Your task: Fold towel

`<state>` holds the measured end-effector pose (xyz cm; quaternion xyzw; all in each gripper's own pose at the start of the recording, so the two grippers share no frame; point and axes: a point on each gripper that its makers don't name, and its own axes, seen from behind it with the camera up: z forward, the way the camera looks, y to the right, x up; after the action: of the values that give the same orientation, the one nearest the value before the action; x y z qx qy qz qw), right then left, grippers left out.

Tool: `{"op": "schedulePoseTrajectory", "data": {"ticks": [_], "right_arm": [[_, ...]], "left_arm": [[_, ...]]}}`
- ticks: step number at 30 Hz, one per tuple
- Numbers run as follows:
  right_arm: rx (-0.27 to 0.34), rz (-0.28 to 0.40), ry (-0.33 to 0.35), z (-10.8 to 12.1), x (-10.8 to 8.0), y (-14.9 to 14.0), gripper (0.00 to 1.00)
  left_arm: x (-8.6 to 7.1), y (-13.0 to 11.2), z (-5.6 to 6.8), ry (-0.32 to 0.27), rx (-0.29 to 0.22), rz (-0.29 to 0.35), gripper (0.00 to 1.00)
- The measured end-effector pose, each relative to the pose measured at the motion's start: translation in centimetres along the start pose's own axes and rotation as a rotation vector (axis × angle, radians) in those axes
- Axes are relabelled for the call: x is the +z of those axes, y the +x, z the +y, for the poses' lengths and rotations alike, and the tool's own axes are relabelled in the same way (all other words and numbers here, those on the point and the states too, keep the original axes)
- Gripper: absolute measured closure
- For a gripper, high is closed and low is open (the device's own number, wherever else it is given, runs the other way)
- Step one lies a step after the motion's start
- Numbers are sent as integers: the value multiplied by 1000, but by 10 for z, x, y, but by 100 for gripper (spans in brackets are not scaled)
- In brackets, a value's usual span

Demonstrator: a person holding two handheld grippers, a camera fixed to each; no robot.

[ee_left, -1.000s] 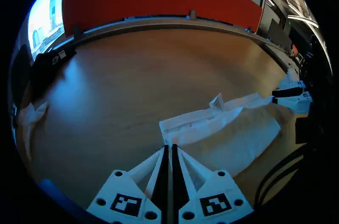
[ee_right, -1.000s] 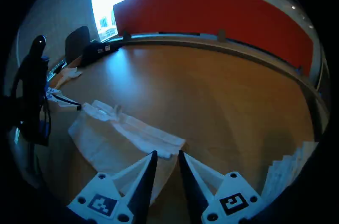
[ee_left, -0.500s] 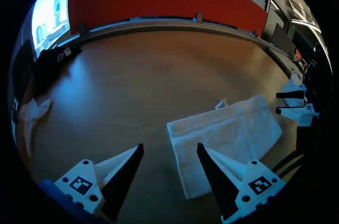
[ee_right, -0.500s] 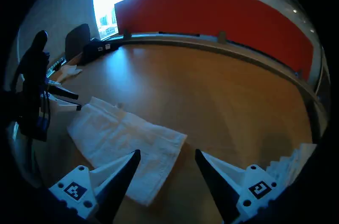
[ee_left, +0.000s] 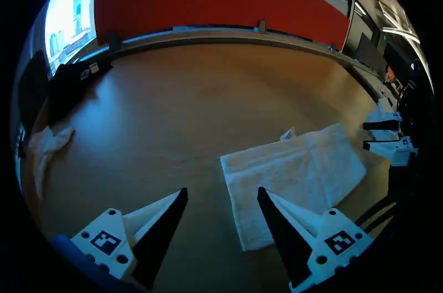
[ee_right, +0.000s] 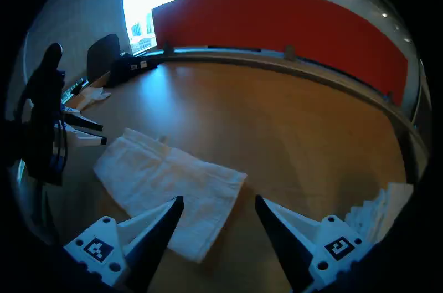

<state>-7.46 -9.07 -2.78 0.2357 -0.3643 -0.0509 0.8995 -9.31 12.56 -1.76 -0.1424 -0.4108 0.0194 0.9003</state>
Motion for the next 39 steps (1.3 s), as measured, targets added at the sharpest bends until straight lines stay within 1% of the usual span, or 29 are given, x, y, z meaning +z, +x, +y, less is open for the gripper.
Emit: {"op": "schedulePoseTrajectory", "data": {"ticks": [8,15,20,24,30,36,39], "right_arm": [[0,-4,16,-11,-13,-12,0],[-10,-4,20,-18,-23,-21,0],[-17,-2,20,-20,-31,-24,0],[-23,-3,22,-21,-35,-27,0],[-32,-6,28,-21,-37,-31,0],[-54,-23,46,-24,-36,-38,1],[-67,-41,55,-25,-35,-45,5]], "left_arm": [[-17,-12,-7,28,-6,7,6],[-34,-25,-13,56,-30,19,6],[-45,-37,-15,67,-43,17,6],[-53,-46,-17,75,-43,13,6],[-61,-53,-22,91,-45,10,6],[-66,-58,-25,107,-59,15,6],[-71,-61,-27,115,-64,15,6]]}}
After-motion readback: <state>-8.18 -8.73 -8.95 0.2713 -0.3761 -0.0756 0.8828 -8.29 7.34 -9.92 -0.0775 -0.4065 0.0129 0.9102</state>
